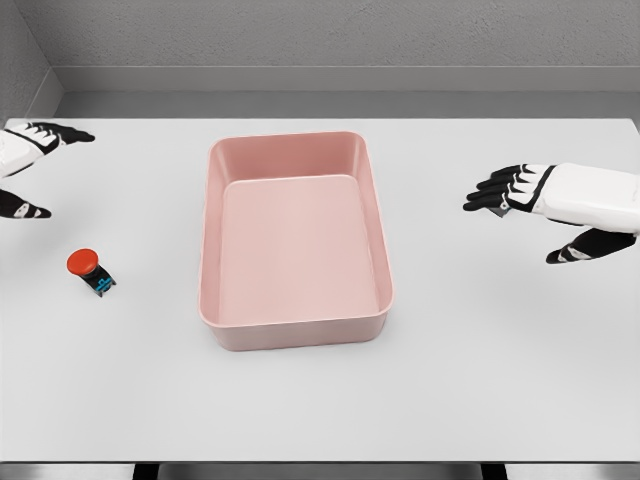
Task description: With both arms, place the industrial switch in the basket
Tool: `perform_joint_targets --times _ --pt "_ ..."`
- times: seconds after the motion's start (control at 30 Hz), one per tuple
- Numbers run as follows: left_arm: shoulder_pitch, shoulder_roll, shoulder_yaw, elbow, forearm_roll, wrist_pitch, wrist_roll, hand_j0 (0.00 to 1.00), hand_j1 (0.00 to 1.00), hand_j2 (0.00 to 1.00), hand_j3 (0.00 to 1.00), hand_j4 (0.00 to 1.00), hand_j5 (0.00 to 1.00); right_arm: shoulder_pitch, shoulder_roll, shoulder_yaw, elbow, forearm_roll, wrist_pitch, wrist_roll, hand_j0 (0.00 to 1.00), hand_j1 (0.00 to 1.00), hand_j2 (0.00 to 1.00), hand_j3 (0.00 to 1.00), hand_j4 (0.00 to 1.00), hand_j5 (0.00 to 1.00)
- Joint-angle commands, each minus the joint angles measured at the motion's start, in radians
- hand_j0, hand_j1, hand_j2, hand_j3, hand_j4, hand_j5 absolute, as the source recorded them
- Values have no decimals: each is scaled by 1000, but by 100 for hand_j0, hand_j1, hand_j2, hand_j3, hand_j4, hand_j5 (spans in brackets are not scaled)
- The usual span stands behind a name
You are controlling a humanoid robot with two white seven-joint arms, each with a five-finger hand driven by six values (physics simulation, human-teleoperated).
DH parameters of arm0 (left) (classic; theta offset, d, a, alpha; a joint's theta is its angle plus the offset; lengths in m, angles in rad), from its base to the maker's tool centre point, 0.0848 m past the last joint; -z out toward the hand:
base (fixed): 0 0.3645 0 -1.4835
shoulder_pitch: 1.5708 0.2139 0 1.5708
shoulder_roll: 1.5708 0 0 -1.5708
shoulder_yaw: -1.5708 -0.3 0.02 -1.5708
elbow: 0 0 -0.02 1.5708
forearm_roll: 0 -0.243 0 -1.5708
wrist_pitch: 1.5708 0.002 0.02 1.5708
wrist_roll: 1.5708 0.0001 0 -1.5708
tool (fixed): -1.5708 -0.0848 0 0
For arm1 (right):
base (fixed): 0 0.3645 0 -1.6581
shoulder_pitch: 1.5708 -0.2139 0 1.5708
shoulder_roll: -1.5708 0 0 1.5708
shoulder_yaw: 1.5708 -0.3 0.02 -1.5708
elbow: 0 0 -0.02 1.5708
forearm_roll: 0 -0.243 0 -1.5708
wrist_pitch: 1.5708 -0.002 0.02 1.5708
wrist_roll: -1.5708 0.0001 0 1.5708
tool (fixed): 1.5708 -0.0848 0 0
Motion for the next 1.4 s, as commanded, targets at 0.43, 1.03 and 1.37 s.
perform_joint_targets --times 0.43,1.03,1.37 --pt "75 113 4 -72 34 1 -1 100 100 100 100 100 100 -95 145 0 135 96 3 -3 100 100 100 100 100 100" --pt "160 210 4 -169 114 1 -3 100 100 100 100 100 100 -204 280 97 422 286 3 -2 100 100 100 100 100 100" --pt "219 210 4 -209 112 1 -3 100 100 100 100 100 100 -265 390 112 569 346 3 3 100 100 100 100 100 100"
